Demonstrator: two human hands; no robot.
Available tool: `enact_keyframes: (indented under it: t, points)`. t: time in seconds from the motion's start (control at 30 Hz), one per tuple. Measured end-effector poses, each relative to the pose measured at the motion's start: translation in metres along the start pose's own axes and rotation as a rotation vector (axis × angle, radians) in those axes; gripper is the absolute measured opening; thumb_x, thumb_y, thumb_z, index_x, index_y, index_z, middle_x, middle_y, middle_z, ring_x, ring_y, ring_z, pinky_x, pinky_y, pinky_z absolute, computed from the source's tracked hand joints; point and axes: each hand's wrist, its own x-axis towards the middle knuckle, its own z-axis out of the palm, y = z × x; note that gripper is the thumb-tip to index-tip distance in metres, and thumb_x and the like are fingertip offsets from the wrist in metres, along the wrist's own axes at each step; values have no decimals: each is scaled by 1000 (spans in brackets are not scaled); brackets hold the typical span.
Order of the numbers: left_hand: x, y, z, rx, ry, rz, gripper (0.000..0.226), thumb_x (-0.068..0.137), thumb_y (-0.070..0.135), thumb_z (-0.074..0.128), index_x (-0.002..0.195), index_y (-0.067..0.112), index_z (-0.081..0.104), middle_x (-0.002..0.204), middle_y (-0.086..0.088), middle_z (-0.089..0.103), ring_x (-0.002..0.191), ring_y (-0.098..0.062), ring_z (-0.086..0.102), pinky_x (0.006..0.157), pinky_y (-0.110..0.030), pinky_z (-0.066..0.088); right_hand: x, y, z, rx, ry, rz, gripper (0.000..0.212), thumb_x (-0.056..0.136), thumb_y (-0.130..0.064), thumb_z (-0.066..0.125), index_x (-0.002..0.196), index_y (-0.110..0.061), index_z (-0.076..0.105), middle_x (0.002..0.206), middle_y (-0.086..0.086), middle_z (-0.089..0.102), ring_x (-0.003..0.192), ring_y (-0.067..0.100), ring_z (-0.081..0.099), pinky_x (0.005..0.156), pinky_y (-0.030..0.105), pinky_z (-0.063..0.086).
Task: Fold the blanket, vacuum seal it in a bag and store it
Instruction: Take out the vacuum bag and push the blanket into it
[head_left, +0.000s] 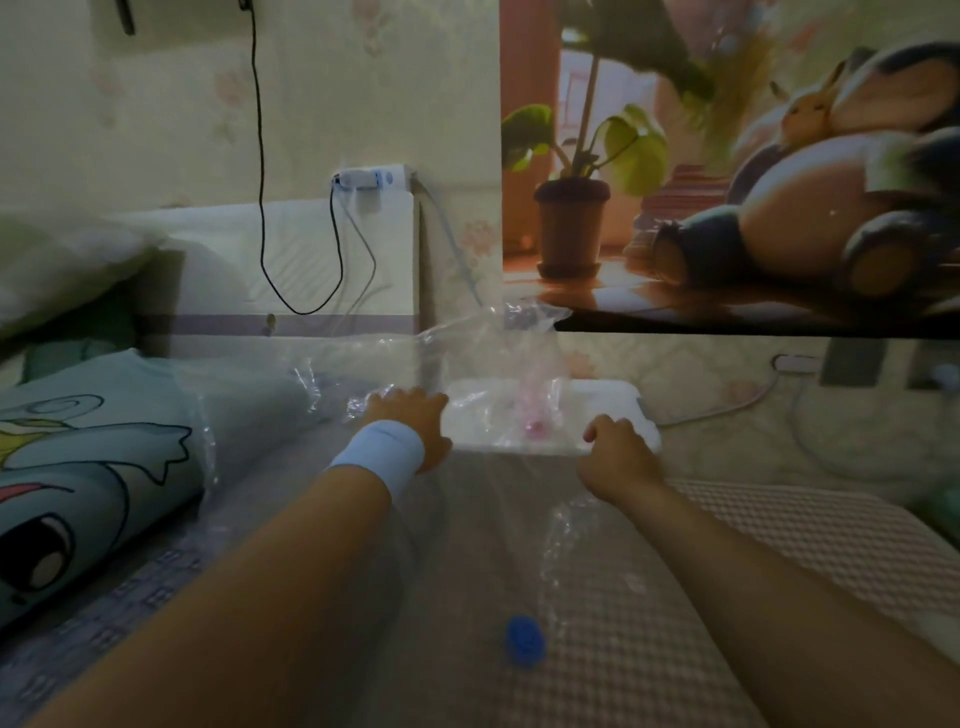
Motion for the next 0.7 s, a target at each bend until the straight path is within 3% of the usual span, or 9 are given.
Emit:
enact_keyframes:
  t: [0.13, 0.17, 0.27, 0.4, 0.53, 0.6, 0.7]
  points:
    - [0, 53, -11, -42, 85, 176, 62, 94, 43, 48, 149, 32, 22, 150, -1, 33, 131, -28, 41, 103, -45, 39, -6, 26, 13, 108, -248, 7, 9, 89, -17, 60, 85, -12, 66, 90, 5, 64, 89, 22, 62, 75, 31, 49]
    - [1, 63, -10, -56, 94, 212, 61, 94, 41, 49, 149, 32, 22, 149, -1, 34, 130, -28, 41, 102, -44, 39, -9, 28, 17, 106, -341, -3, 8, 90, -16, 60, 92, -12, 66, 94, 4, 64, 92, 20, 60, 77, 30, 48]
    - [4, 92, -4, -80, 122, 322, 59, 94, 34, 50, 147, 32, 24, 148, 0, 35, 128, -27, 44, 100, -42, 42, -11, 31, 27, 152, -505, -13, 33, 88, -14, 62, 120, -10, 66, 120, 7, 63, 104, 21, 58, 91, 32, 50]
    - [15, 118, 6, -53, 152, 427, 60, 97, 23, 46, 150, 33, 18, 157, 3, 20, 128, -26, 45, 99, -41, 45, -9, 38, 35, 196, -456, -65, 26, 88, -17, 60, 113, -16, 67, 121, 4, 62, 110, 21, 56, 95, 33, 47]
    - [34, 121, 20, 177, 136, 468, 88, 89, 8, 59, 150, 39, 4, 161, -1, -4, 121, -28, 50, 86, -39, 50, -15, 41, 29, 159, -317, -172, 38, 86, -16, 61, 124, -21, 67, 129, -1, 63, 121, 19, 56, 101, 30, 45]
    - [39, 117, 14, 261, 88, 411, 89, 86, 10, 63, 150, 39, 9, 159, -7, 4, 121, -30, 48, 90, -39, 48, -13, 40, 21, 176, -159, -272, 39, 84, -14, 62, 121, -24, 69, 126, -3, 65, 117, 17, 58, 100, 31, 48]
    - [42, 109, -9, 201, 131, 310, 62, 89, 8, 56, 145, 22, 32, 141, -12, 33, 114, -34, 53, 89, -43, 48, -6, 37, 3, 255, 52, -367, 41, 83, -15, 63, 123, -24, 65, 125, -5, 63, 110, 17, 60, 96, 37, 52]
